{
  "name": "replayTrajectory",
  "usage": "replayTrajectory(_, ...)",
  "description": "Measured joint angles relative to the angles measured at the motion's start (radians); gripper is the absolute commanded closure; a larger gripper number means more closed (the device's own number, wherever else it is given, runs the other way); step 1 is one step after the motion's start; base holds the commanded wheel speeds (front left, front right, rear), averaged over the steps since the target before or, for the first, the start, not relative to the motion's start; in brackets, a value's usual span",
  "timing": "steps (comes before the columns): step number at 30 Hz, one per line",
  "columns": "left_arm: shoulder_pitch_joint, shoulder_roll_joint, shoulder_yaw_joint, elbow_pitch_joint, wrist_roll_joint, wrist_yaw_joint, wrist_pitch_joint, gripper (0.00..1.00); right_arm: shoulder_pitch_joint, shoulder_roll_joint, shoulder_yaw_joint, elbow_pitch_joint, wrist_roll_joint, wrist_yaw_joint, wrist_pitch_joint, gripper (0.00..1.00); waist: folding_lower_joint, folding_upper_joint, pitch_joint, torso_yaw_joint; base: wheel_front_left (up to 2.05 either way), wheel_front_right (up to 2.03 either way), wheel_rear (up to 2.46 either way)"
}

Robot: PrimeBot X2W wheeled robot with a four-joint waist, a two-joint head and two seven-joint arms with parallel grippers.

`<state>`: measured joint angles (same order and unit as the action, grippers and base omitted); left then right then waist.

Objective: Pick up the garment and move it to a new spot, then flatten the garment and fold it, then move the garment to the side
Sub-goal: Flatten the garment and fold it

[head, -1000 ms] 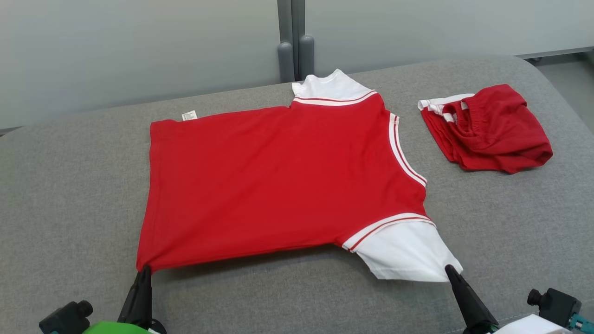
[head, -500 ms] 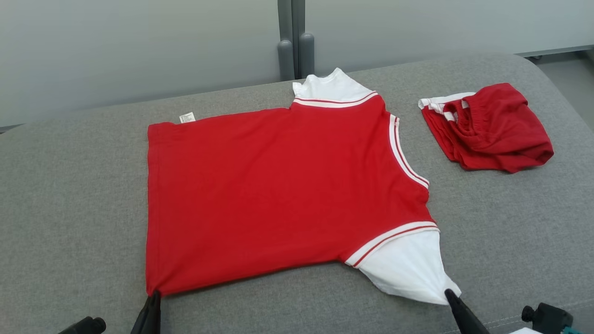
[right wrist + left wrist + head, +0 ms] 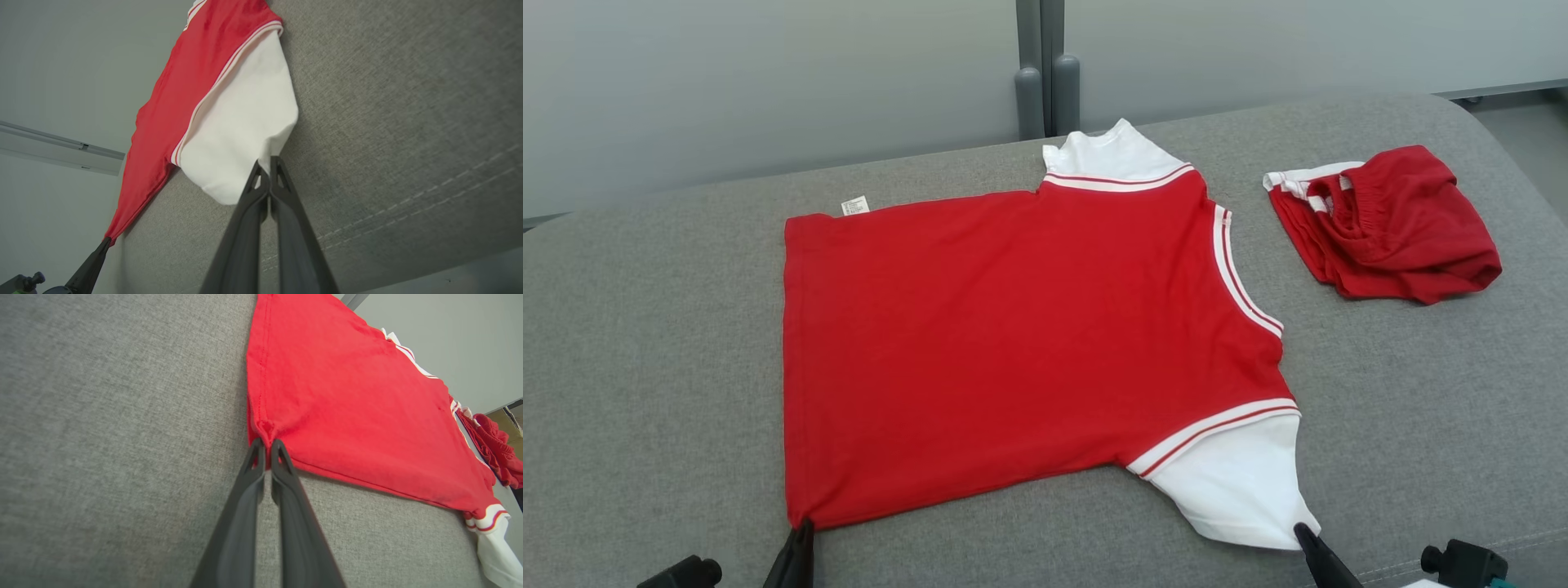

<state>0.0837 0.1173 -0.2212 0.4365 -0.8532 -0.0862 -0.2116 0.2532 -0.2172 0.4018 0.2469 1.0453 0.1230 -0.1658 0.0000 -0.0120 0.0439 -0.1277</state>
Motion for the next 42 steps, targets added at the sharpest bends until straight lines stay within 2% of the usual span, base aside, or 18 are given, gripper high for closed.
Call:
replayTrajectory(10, -0.067, -0.006, -0.01, 0.067, 0.021, 0.021, 0.001, 1.0, -0.075, 0.022, 0.025, 0.089, -0.044, 0.0, -0.024, 1.0, 0.0, 0.0, 0.006, -0.006, 0.0, 0.0, 0.0)
replayTrajectory(23, -0.072, -0.01, -0.012, 0.108, 0.022, 0.021, 0.001, 1.0, -0.107, 0.037, 0.053, 0.153, -0.055, 0.0, -0.045, 1.0, 0.0, 0.0, 0.011, -0.006, 0.0, 0.0, 0.0)
replayTrajectory(24, -0.074, -0.011, -0.012, 0.11, 0.022, 0.021, 0.001, 0.96, -0.109, 0.037, 0.053, 0.156, -0.055, 0.0, -0.045, 1.0, 0.0, 0.0, 0.01, -0.005, 0.0, 0.0, 0.0)
replayTrajectory(25, -0.08, -0.012, -0.012, 0.117, 0.022, 0.021, 0.001, 0.8, -0.112, 0.039, 0.055, 0.164, -0.055, 0.0, -0.047, 0.87, 0.0, 0.0, 0.009, -0.004, 0.0, 0.0, 0.0)
replayTrajectory(26, -0.082, -0.012, -0.012, 0.119, 0.022, 0.021, 0.001, 0.49, -0.113, 0.04, 0.056, 0.168, -0.055, 0.0, -0.05, 0.59, 0.0, 0.0, 0.008, -0.004, 0.0, 0.0, 0.0)
replayTrajectory(27, -0.084, -0.013, -0.012, 0.122, 0.022, 0.021, 0.001, 0.12, -0.115, 0.042, 0.056, 0.172, -0.055, 0.0, -0.053, 0.51, 0.0, 0.0, 0.008, -0.004, 0.0, 0.0, 0.0)
replayTrajectory(28, -0.084, -0.014, -0.012, 0.123, 0.022, 0.021, 0.001, 0.0, -0.116, 0.044, 0.057, 0.174, -0.055, 0.0, -0.053, 0.33, 0.0, 0.0, 0.007, -0.003, 0.0, 0.0, 0.0)
replayTrajectory(29, -0.084, -0.014, -0.012, 0.126, 0.022, 0.02, 0.001, 0.0, -0.117, 0.045, 0.058, 0.175, -0.054, 0.0, -0.054, 0.16, 0.0, 0.0, 0.006, -0.003, 0.0, 0.0, 0.0)
replayTrajectory(30, -0.084, -0.014, -0.012, 0.128, 0.022, 0.02, 0.001, 0.0, -0.117, 0.045, 0.058, 0.177, -0.054, 0.0, -0.054, 0.16, 0.0, 0.0, 0.006, -0.003, 0.0, 0.0, 0.0)
replayTrajectory(32, -0.084, -0.014, -0.011, 0.129, 0.022, 0.02, 0.0, 0.0, -0.117, 0.045, 0.058, 0.184, -0.051, 0.0, -0.055, 0.0, 0.0, 0.0, 0.004, -0.004, 0.0, 0.0, 0.0)
replayTrajectory(42, -0.082, -0.015, -0.009, 0.121, 0.021, 0.016, -0.007, 0.0, -0.093, 0.02, 0.052, 0.188, -0.043, 0.002, -0.072, 0.0, 0.0, 0.0, 0.002, -0.009, 0.0, 0.0, 0.0)
